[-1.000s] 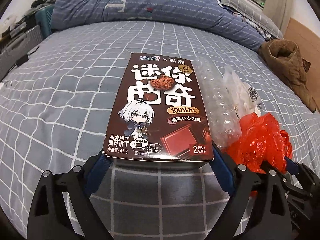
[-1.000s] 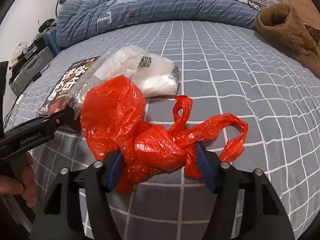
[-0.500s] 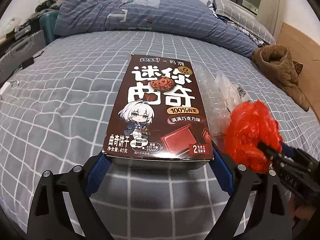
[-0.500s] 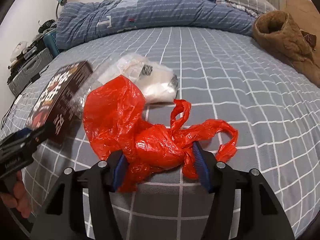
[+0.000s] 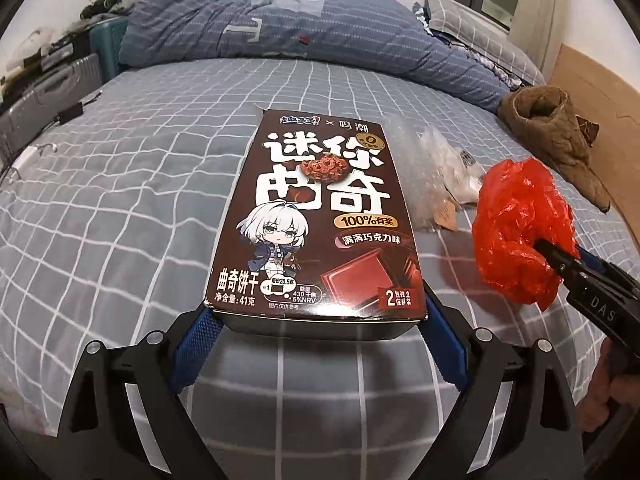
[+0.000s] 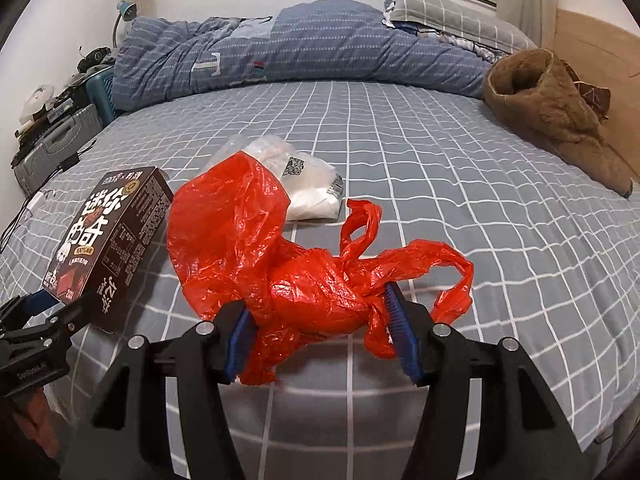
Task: Collect trash
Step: 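Grasp the red plastic bag with the right tool while the left tool grasps the brown snack box, then carry the red bag and brown box off the bed toward the trash bin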
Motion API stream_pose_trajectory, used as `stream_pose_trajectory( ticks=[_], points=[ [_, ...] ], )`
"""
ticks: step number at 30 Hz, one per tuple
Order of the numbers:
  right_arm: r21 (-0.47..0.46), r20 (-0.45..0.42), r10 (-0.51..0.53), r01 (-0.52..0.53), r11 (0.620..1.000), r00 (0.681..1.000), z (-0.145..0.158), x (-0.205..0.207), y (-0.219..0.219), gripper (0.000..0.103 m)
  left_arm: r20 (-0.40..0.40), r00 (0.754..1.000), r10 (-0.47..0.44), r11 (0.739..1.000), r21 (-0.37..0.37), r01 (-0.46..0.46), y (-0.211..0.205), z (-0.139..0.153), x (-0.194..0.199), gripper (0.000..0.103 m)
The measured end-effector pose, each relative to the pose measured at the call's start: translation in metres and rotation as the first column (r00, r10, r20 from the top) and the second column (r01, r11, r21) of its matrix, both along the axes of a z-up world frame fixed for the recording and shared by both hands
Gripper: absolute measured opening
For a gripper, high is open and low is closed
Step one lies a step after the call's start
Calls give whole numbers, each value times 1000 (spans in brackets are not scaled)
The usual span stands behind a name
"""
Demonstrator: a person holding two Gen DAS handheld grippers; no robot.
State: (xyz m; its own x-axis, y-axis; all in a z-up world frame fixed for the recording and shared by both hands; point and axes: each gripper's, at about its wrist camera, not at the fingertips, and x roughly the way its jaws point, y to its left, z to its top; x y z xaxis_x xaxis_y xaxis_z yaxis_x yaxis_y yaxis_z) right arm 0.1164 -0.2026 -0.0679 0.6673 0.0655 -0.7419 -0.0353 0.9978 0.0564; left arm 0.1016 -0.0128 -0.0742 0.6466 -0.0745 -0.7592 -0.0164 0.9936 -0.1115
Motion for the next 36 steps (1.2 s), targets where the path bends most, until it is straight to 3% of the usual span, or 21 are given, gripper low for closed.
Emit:
stream_pose_trajectory(
  ticks=[8,25,36],
  points=[
    [-10,-15,8,-8,1000,1000,9,-34,3,56,-15,1000,-3,1000,-5,3,5,8,-28,89],
    [5,-15,13,-13,1000,1000,77,-88,19,56,-5,1000,14,1000,-11,-14,4,64,-85,89],
    [3,-46,24,-23,1000,999,90,-122,30,56,-21,1000,12,1000,1,-12,10,82,-112,89]
  ],
)
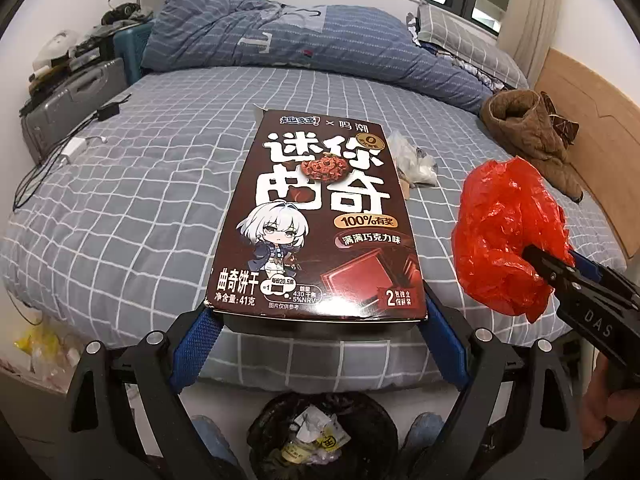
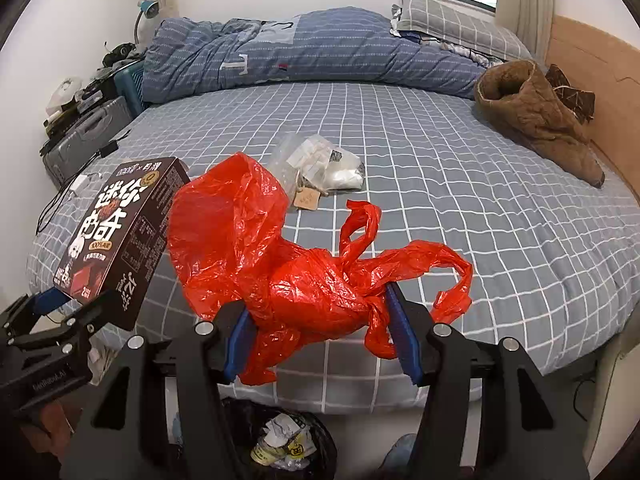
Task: Collect trash
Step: 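Carry the red bag and brown box off the bed toward the trash bin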
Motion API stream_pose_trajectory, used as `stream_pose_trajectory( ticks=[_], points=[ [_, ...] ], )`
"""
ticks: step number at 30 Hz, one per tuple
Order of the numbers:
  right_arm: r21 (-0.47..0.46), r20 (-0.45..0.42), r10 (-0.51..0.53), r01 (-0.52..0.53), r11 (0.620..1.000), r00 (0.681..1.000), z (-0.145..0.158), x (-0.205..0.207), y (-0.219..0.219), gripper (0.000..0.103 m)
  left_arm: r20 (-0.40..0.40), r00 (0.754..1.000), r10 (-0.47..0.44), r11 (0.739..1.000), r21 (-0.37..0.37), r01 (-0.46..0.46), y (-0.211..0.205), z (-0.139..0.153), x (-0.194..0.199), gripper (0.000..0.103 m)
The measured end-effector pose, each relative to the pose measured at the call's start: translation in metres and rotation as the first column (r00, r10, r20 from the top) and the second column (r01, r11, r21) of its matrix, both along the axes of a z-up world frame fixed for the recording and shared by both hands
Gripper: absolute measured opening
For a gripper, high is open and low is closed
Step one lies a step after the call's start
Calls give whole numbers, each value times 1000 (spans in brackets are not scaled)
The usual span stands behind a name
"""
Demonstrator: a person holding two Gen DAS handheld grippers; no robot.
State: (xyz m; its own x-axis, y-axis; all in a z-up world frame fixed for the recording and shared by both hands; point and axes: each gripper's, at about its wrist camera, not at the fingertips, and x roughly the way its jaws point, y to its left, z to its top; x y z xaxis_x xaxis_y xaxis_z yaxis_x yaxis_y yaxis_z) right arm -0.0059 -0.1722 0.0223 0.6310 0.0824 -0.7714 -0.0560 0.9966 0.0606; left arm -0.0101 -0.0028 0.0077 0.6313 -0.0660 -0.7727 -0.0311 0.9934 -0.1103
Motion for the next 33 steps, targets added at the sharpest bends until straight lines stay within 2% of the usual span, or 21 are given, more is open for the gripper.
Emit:
stream_pose_trajectory(
  ticks=[20,33],
  points=[
    [9,-20,19,-19,1000,1000,19,-59,23,56,-51,999,19,1000,16,-18,1,13,-59,89],
    [-6,-49,47,-48,999,998,16,-99,40,56,-95,995,16,999,30,-14,2,4,-98,89]
  ],
)
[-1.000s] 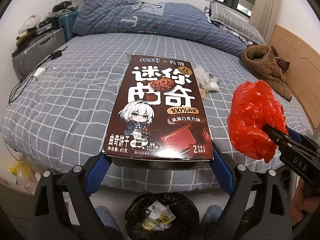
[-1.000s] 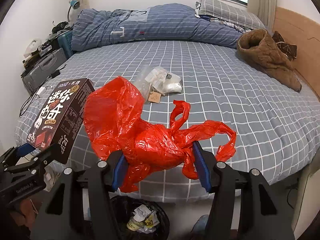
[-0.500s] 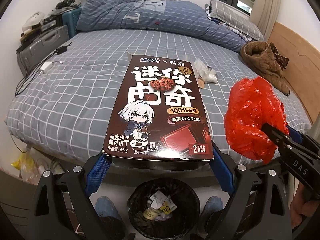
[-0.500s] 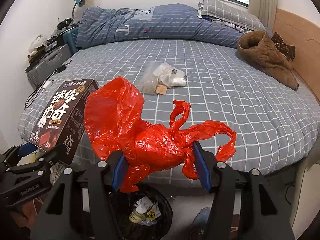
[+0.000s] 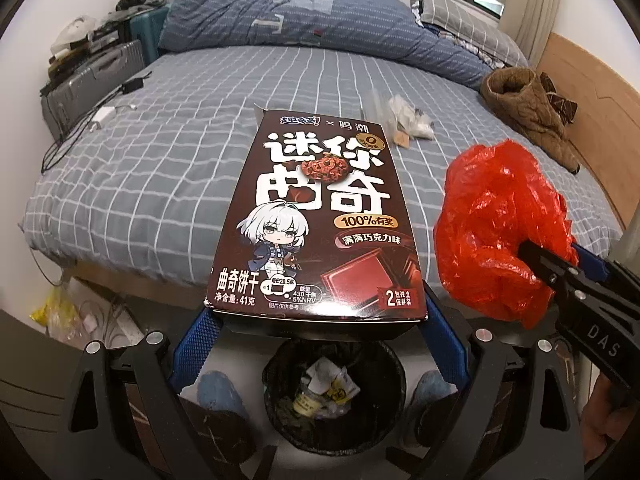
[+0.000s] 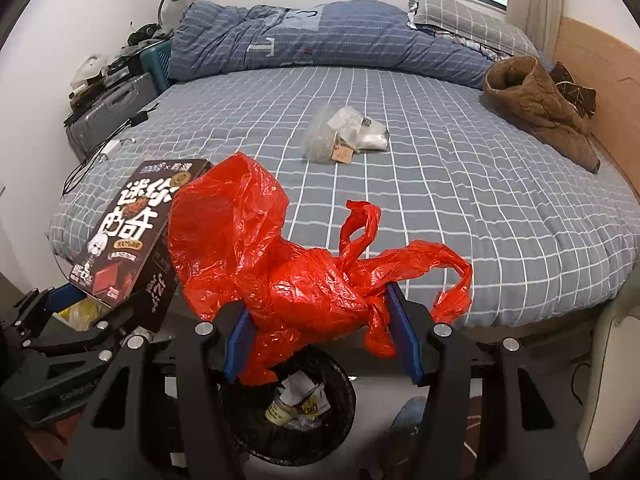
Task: Collect trash
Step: 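Carry the red bag and brown box off the bed toward the trash bin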
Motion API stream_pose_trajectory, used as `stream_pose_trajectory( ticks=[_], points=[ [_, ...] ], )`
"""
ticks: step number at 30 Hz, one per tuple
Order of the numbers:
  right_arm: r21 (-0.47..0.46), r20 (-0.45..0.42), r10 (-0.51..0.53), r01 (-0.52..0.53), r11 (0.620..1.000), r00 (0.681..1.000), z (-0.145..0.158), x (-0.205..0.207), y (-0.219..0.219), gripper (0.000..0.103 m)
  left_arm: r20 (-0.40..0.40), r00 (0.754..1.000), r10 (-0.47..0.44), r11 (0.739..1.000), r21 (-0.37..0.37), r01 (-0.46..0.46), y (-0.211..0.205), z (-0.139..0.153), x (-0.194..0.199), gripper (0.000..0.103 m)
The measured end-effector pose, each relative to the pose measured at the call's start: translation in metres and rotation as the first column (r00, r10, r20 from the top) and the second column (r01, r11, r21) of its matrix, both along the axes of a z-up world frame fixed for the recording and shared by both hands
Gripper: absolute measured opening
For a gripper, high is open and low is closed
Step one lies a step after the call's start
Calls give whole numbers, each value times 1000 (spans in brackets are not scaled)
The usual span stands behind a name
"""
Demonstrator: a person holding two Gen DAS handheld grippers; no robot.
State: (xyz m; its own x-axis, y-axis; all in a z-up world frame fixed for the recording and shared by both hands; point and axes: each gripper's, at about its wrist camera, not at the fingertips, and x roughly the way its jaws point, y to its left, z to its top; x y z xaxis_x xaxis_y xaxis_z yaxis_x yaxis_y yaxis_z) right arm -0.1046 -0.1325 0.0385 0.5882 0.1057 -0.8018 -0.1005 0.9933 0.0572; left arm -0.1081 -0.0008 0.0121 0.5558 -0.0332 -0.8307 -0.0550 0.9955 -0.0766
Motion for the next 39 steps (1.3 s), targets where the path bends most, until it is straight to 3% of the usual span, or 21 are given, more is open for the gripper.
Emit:
stream_pose_trajectory(
  ticks=[9,16,22,30,39],
  points=[
    [-31,-27,0,-1,1000,1000,-12,-25,-3,57,-45,999,-12,1000,-2,12,-6,-16,-28,89],
    [-58,-96,-20,14,998,995,-44,-37,-5,57,-91,996,-22,1000,-24,20,-8,-33,-42,89],
    [-75,-179,-65,53,996,982,-80,-34,-9,57,-148,988,-49,998,-54,42,-8,-58,-44,89],
    [-102,-260,-109,85,991,959,-117,-32,-14,57,-206,973,-102,995,-34,97,-11,-94,-32,89],
    [-106,-287,-126,99,989,950,-135,-42,-26,57,-217,967,-134,991,-34,129,-24,-106,-39,89]
  ],
)
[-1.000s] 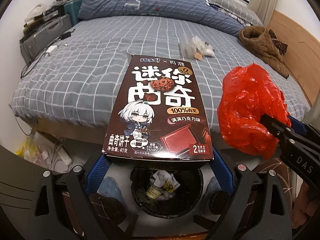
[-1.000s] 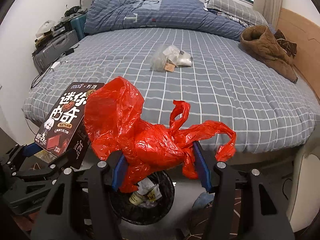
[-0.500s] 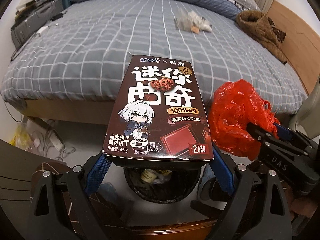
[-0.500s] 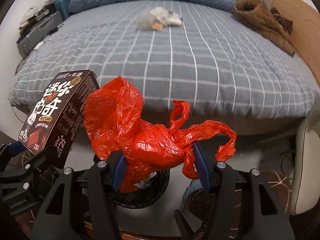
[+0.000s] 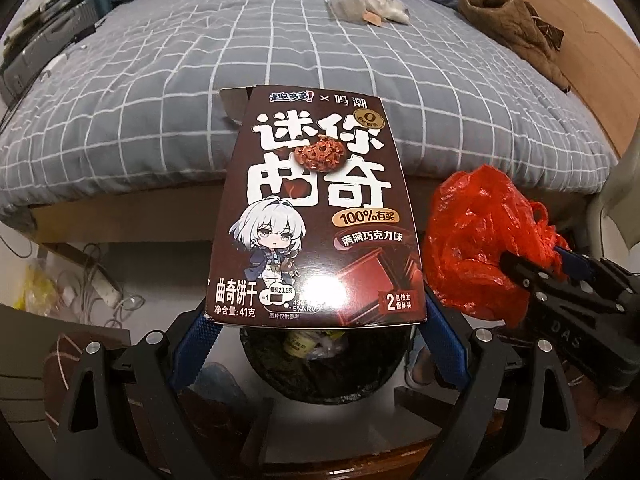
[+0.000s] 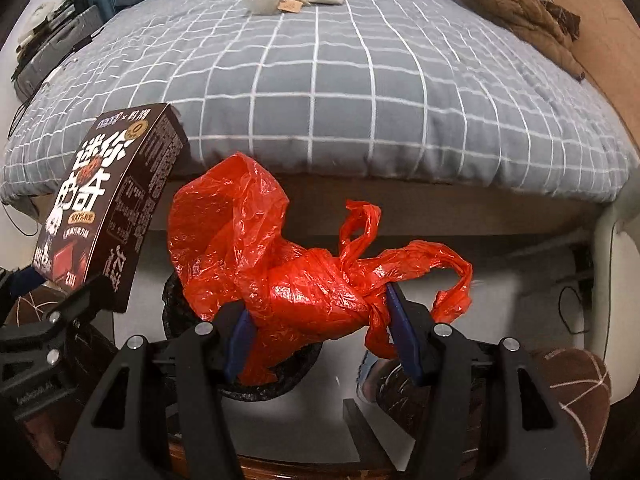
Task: Collect trash
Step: 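Carry the red bag and brown box off the bed toward the trash bin, then open the left tool to drop the brown box while the right tool drops the red bag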
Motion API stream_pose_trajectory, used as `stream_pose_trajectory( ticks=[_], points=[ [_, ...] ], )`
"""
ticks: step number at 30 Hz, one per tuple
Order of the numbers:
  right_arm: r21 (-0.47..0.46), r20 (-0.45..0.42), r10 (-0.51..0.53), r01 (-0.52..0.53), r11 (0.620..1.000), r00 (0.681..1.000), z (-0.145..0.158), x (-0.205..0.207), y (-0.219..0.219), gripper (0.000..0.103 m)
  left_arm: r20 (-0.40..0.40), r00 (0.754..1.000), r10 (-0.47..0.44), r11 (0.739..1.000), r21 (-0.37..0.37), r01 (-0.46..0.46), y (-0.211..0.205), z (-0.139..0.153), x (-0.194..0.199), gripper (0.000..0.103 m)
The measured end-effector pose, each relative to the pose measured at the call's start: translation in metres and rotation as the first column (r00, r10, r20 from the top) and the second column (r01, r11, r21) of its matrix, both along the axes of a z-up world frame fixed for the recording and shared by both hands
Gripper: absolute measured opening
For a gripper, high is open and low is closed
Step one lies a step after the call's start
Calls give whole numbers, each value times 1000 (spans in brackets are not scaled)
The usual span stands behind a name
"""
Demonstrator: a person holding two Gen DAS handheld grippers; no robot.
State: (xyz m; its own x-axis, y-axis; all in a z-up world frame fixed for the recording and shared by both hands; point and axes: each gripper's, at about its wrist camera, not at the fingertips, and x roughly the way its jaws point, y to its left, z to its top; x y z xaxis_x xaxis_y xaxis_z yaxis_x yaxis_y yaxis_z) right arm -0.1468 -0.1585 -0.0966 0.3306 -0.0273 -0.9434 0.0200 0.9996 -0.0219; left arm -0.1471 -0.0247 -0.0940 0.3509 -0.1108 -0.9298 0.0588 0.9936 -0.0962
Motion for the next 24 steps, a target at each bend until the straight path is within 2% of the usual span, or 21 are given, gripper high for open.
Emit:
stream_pose_trajectory(
  ticks=[6,10,16,24],
  points=[
    [24,6,24,-24,999,1000,-3,-14,-1,57,-29,999,19,1000,5,-19,-8,-2,-22,89],
    [32,-11,32,-31,999,999,-13,-20,-4,57,-72,997,43,999,-3,-43,-14,-14,-30,89],
    [42,-34,40,-38,998,999,-23,-21,-17,57,-117,992,49,999,0,-49,-16,-30,-26,89],
    [32,-53,70,-69,997,996,-31,-13,-23,57,-134,990,48,999,19,-46,-19,-56,-15,89]
  ],
)
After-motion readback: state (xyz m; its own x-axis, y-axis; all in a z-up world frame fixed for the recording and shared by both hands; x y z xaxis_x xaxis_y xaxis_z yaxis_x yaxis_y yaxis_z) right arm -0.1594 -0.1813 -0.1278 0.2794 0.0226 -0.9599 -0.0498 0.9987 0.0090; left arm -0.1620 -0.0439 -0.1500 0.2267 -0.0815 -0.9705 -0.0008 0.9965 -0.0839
